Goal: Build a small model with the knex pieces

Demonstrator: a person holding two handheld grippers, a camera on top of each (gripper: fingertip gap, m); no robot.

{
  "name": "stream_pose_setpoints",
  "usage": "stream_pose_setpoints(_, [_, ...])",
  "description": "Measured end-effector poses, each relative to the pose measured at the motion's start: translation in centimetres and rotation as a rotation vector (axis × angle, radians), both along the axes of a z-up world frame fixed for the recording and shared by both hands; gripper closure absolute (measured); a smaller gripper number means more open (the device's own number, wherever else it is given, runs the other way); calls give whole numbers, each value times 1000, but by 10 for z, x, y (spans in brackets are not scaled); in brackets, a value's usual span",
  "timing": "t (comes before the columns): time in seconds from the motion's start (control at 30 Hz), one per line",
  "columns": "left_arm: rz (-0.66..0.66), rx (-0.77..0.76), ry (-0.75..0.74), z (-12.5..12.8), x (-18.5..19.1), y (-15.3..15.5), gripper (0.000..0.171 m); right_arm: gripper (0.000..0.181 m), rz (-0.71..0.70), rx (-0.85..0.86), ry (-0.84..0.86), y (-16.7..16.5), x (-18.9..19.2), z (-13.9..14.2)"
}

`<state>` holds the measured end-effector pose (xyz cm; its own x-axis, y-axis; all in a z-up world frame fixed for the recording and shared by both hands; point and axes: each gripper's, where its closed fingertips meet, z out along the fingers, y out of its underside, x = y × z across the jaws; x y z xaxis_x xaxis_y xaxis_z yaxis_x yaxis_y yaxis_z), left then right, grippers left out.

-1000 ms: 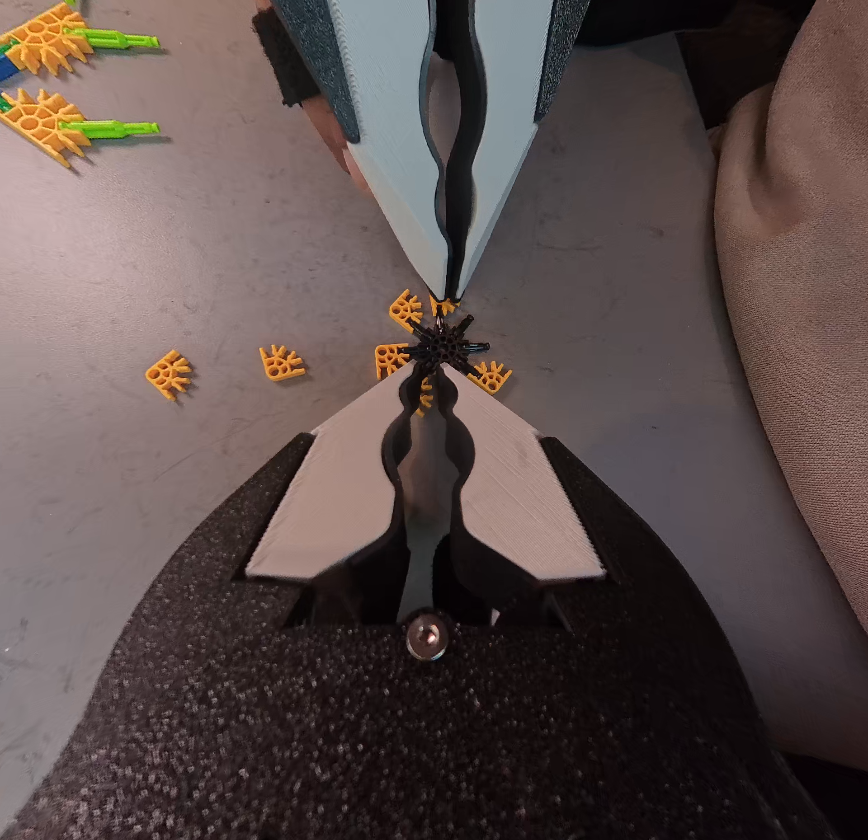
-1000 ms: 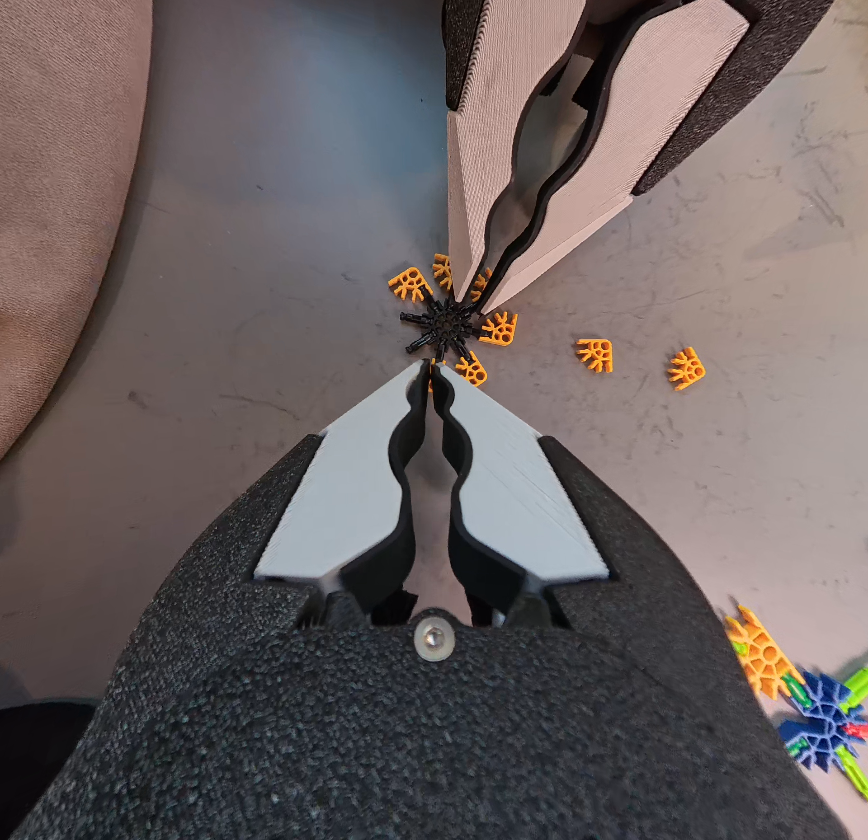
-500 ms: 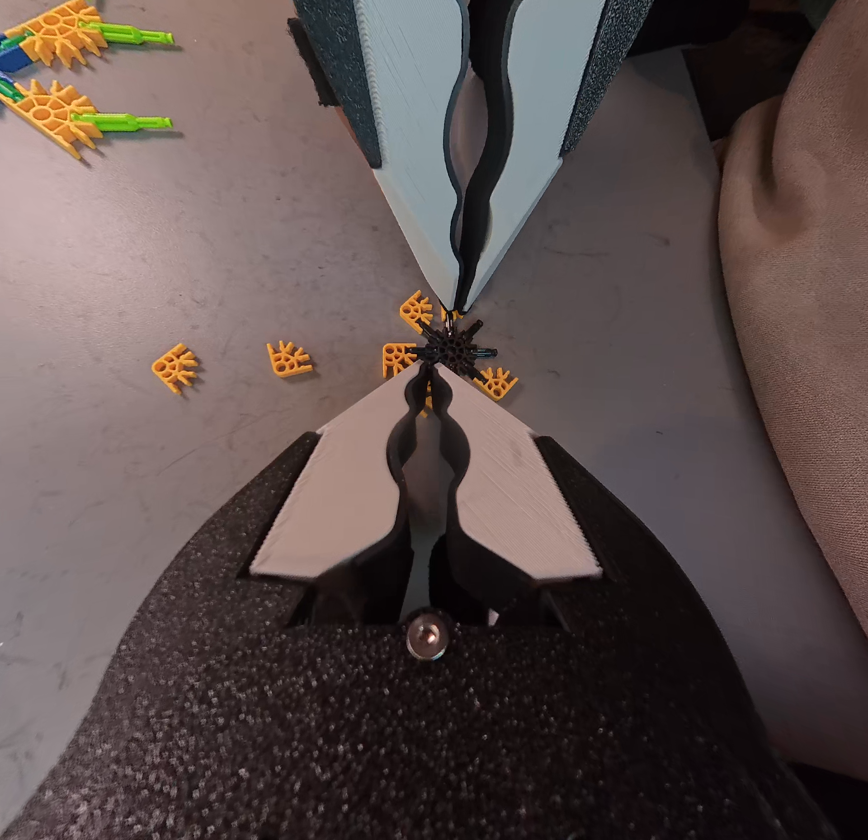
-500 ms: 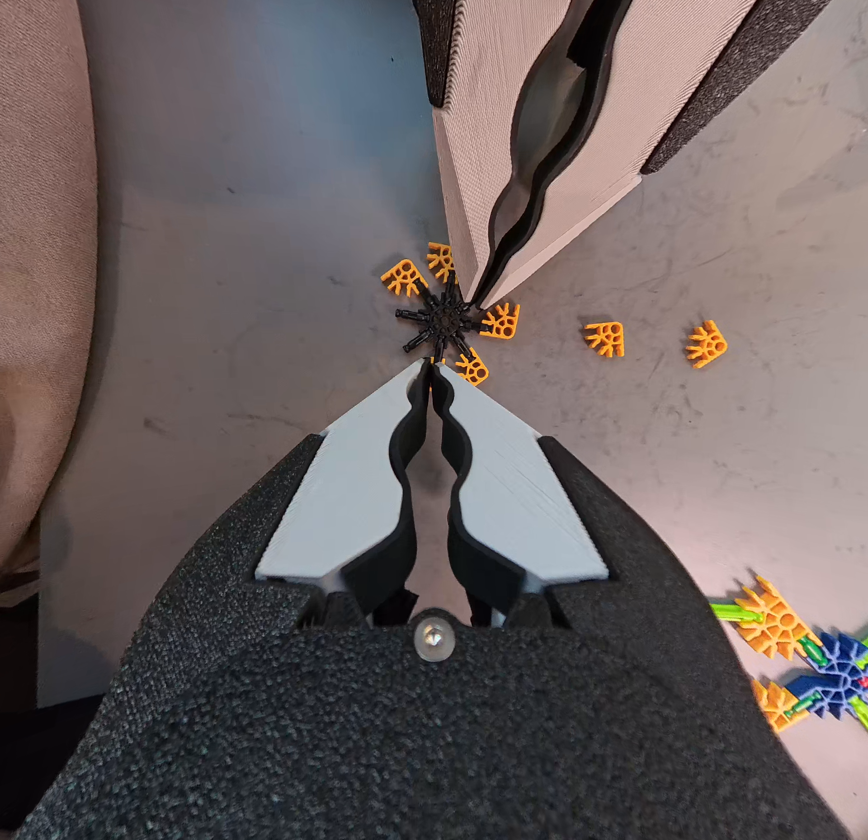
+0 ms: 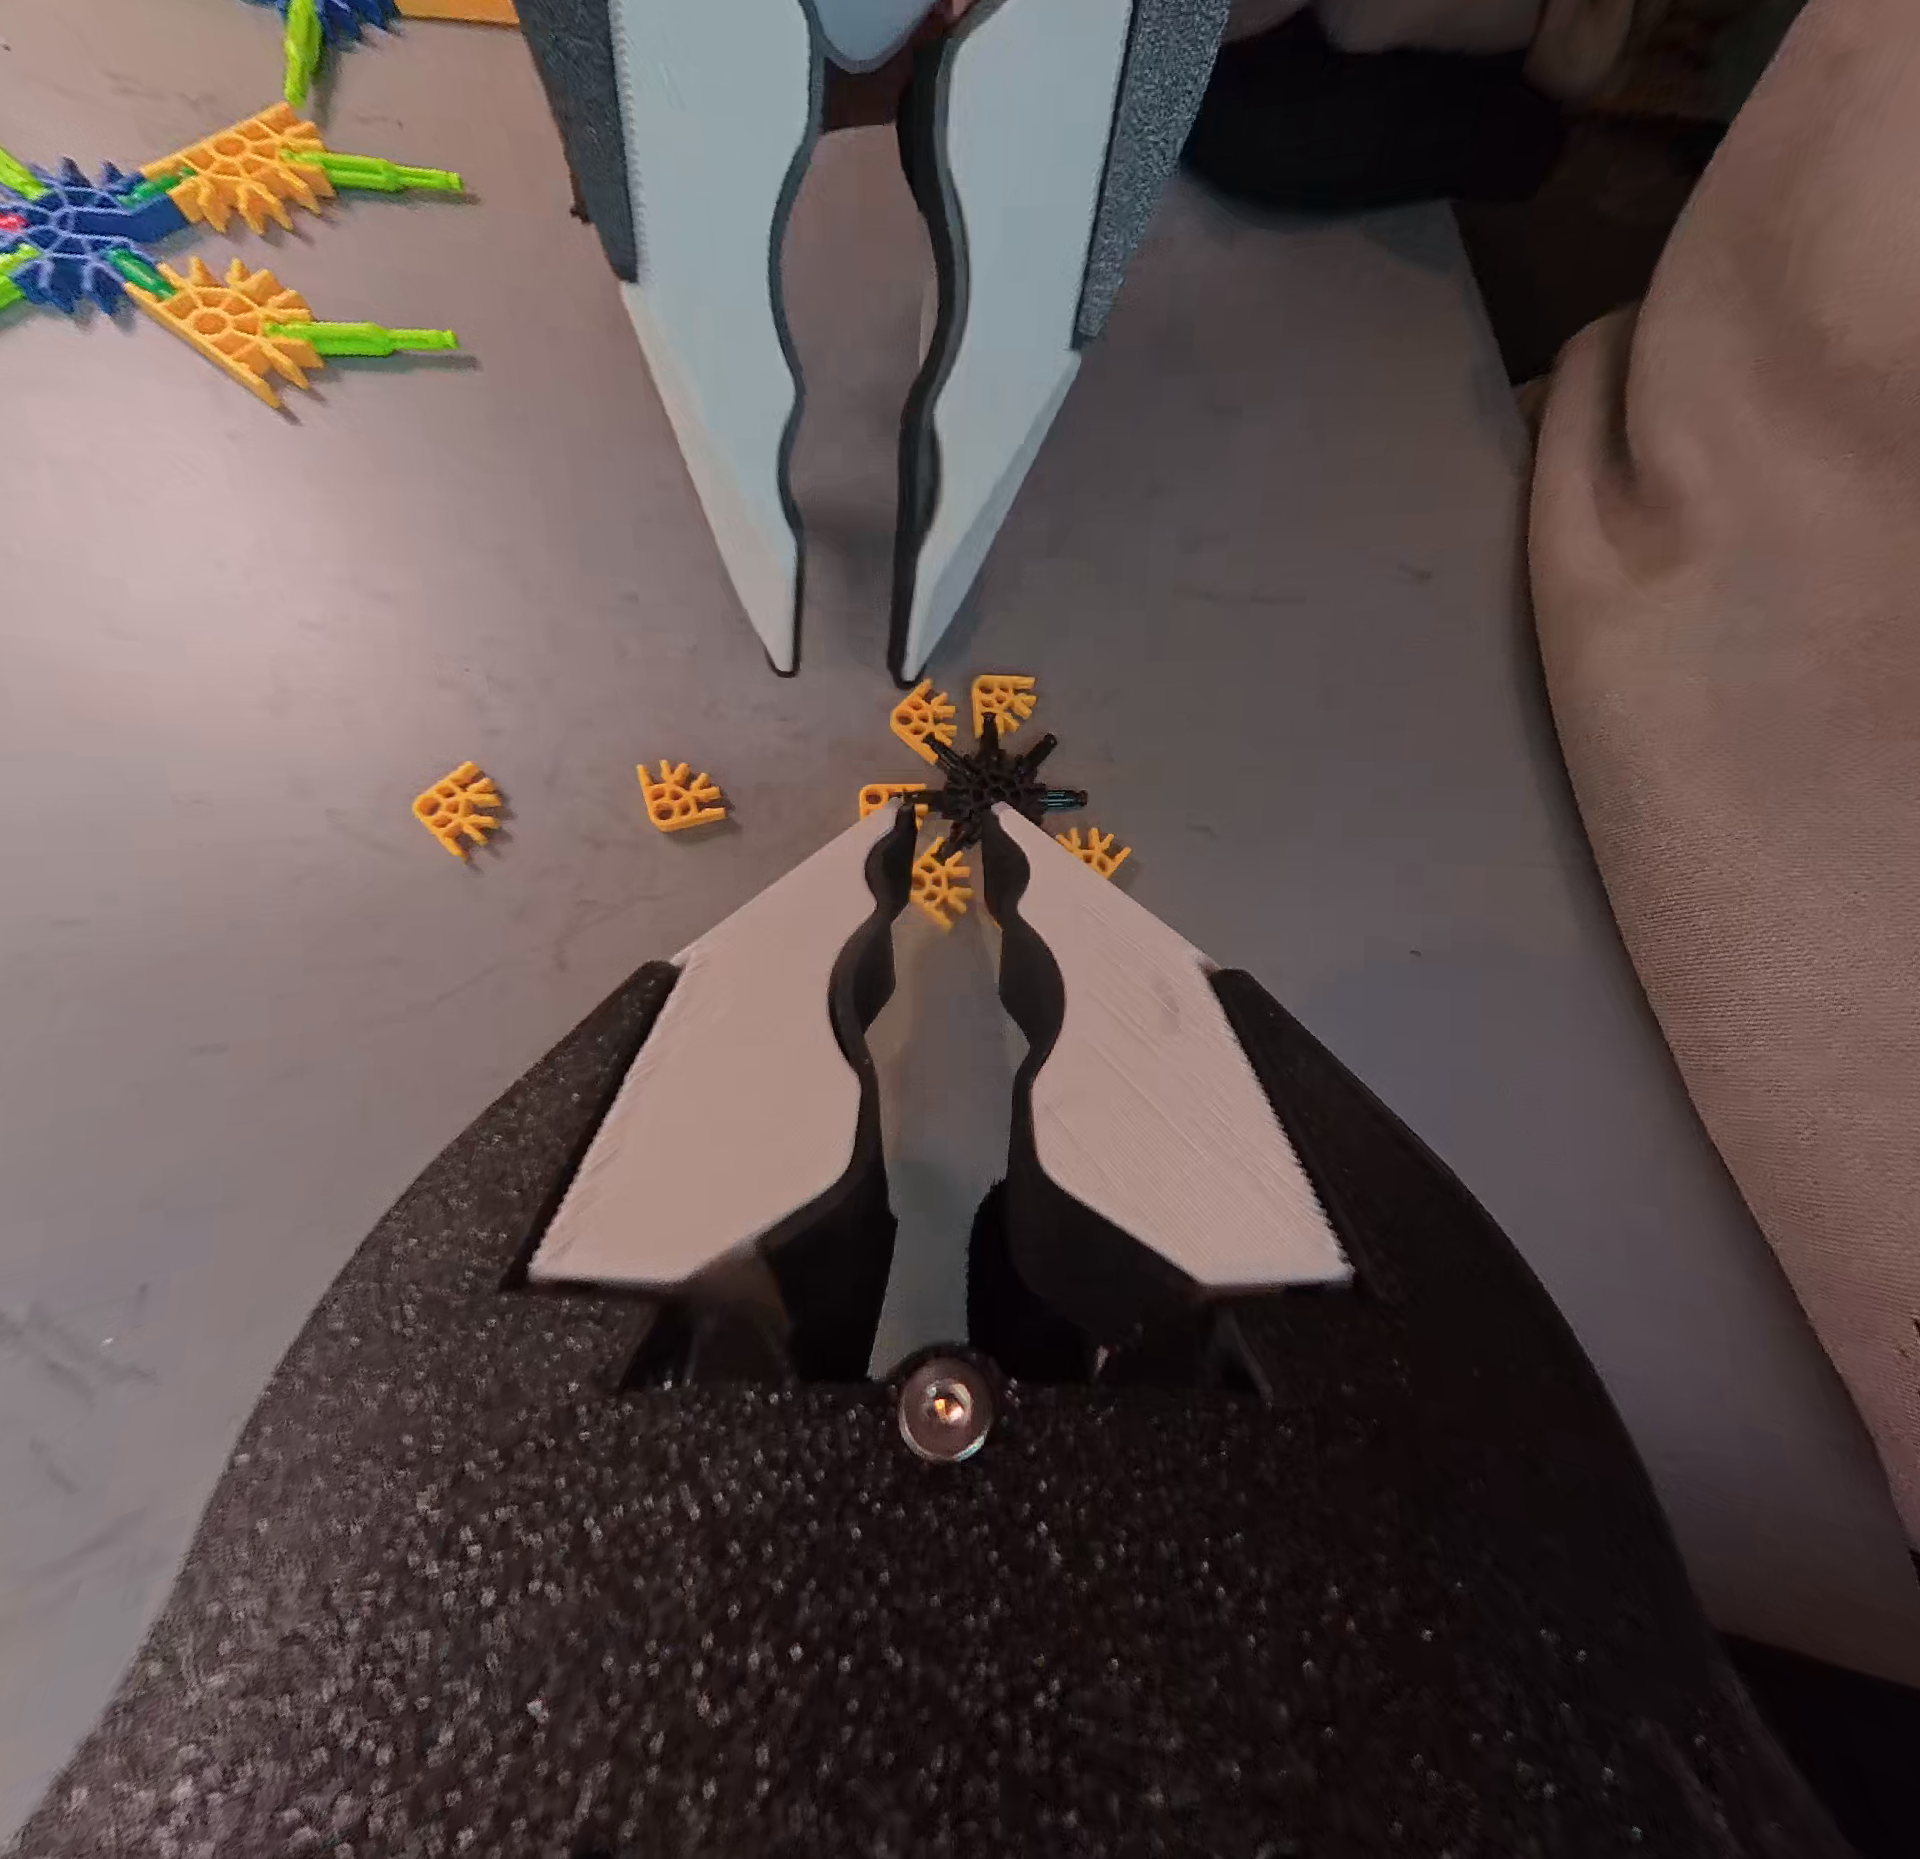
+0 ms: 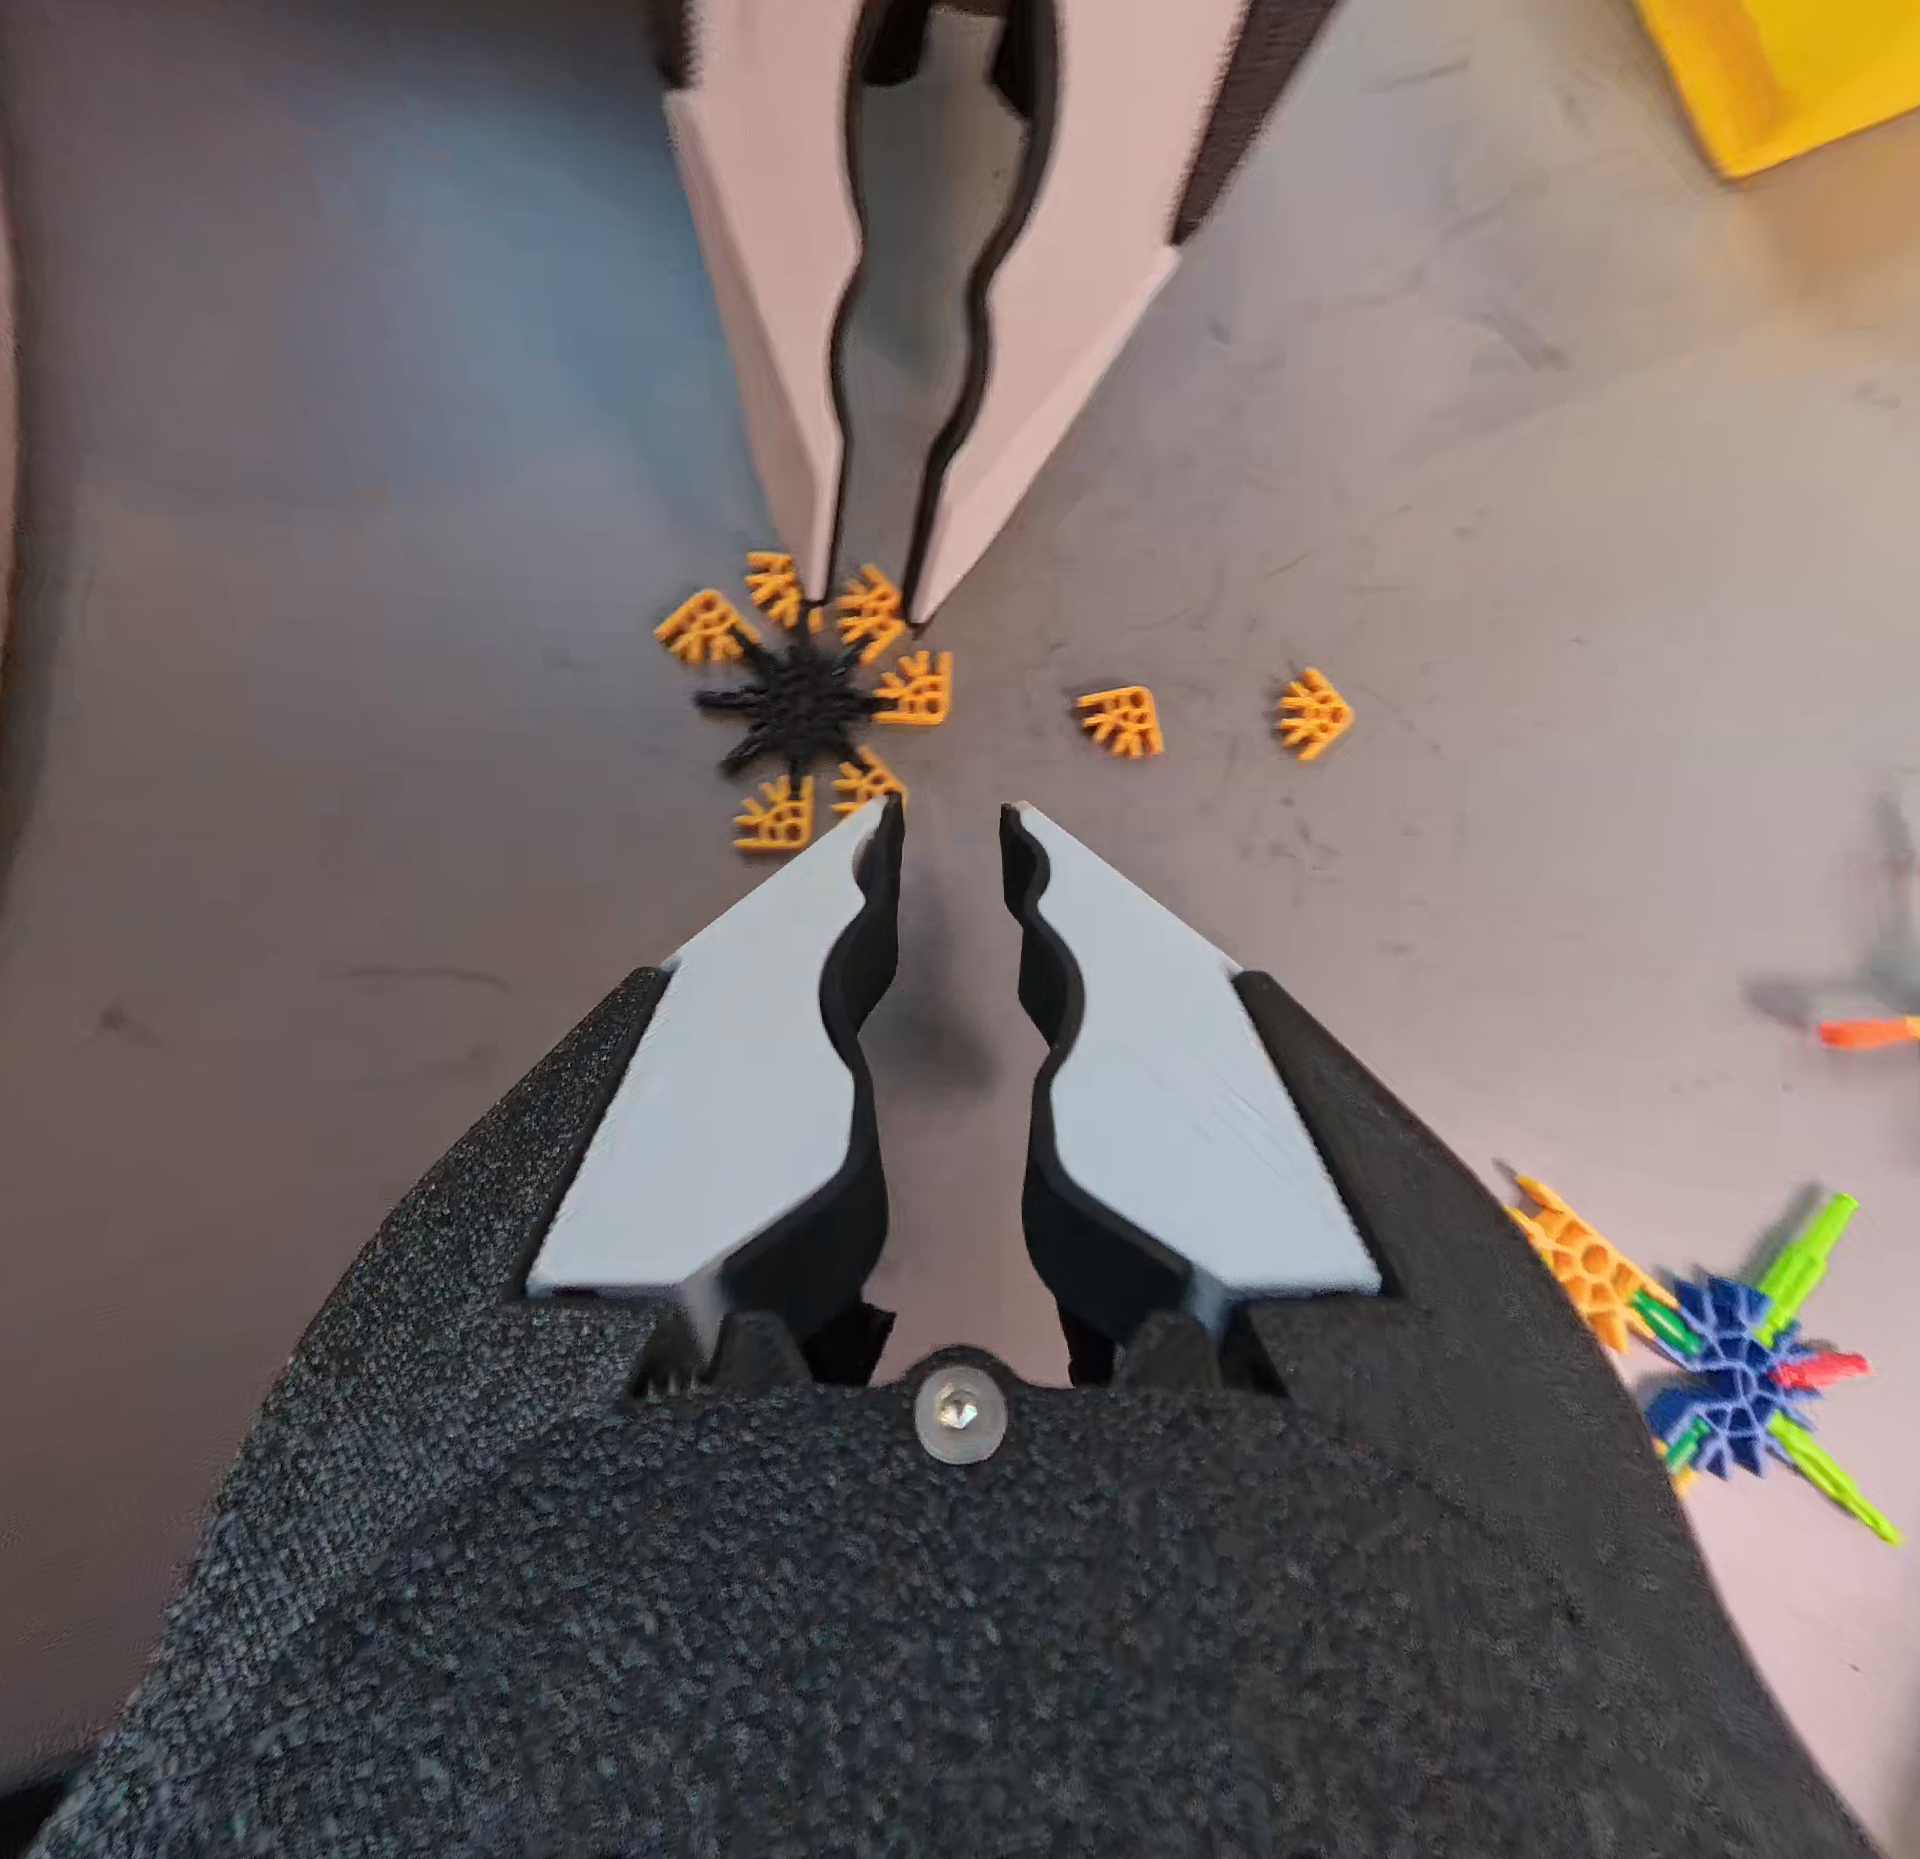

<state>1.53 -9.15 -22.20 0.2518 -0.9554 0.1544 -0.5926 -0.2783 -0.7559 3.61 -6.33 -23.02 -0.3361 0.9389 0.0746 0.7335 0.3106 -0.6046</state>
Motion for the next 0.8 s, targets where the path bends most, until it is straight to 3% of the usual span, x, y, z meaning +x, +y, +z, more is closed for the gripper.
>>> stream_pose_setpoints(0.07, [31, 13, 21, -4, -3, 6, 155, 164, -120, -49, 60, 18, -10, 3])
stream_pose_setpoints(0.2, [14, -10, 46, -12, 0, 2, 138, 159, -189, -65, 81, 31, -22, 0])
stream_pose_setpoints(0.43, [13, -2, 99, -18, -1, 1, 140, 159, -147, -29, 22, 26, -34, -11])
stream_pose_setpoints(0.7, [38, -14, 130, -18, -8, 3, 142, 168, -55, -101, -69, 9, -10, -11])
stream_pose_setpoints(0.8, [41, -23, 138, -18, -11, 2, 142, 166, -90, -78, -34, 18, -14, -8])
